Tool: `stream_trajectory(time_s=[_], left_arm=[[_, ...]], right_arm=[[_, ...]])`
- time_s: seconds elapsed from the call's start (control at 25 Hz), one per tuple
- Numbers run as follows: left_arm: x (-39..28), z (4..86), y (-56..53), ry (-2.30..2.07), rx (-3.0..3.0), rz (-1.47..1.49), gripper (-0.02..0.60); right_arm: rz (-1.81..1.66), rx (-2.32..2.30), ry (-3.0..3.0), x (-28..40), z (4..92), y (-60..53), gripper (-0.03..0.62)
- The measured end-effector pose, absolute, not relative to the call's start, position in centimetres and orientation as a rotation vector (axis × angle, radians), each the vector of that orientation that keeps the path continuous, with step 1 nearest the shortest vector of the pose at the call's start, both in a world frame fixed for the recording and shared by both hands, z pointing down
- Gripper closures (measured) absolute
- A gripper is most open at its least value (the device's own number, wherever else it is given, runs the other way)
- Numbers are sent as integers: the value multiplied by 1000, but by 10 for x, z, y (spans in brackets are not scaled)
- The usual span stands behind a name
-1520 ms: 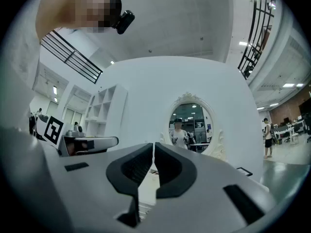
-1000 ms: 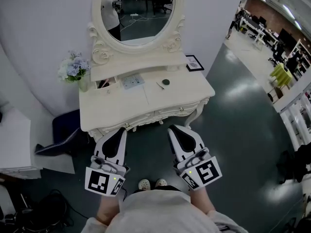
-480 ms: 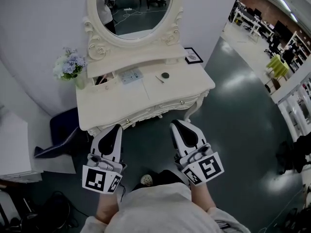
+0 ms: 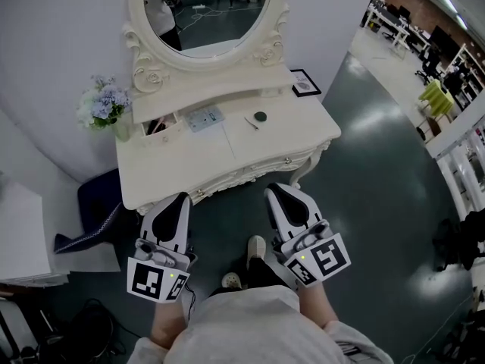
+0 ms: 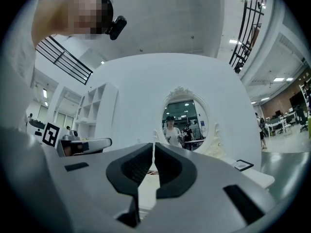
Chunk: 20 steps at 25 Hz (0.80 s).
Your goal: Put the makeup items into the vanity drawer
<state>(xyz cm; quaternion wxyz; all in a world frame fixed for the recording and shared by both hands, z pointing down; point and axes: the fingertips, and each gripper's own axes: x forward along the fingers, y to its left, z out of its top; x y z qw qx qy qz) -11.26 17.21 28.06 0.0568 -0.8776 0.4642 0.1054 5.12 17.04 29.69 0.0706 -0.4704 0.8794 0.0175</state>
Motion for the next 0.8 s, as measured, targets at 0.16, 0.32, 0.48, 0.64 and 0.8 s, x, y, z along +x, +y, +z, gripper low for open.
stream_trajectory(time_s=[0.16, 0.32, 0.48, 0.64, 0.8], left_arm=[[-108, 276, 148, 1434, -2603, 295, 568], [-101, 269, 120, 1456, -2590, 333, 568], [-89, 260, 93, 1476, -2564, 341, 568], [-68, 257, 68, 1477, -2565, 333, 568], [-47, 254, 46, 1480, -2550, 340, 568]], right_arm=[[55, -1392, 2651, 56, 293, 141, 566], [68, -1354, 2667, 64, 287, 106, 566], [75, -1317, 2685, 74, 282, 74, 566], [73, -1284, 2696, 90, 279, 46, 567], [71, -1259, 2711, 108, 279, 19, 567]])
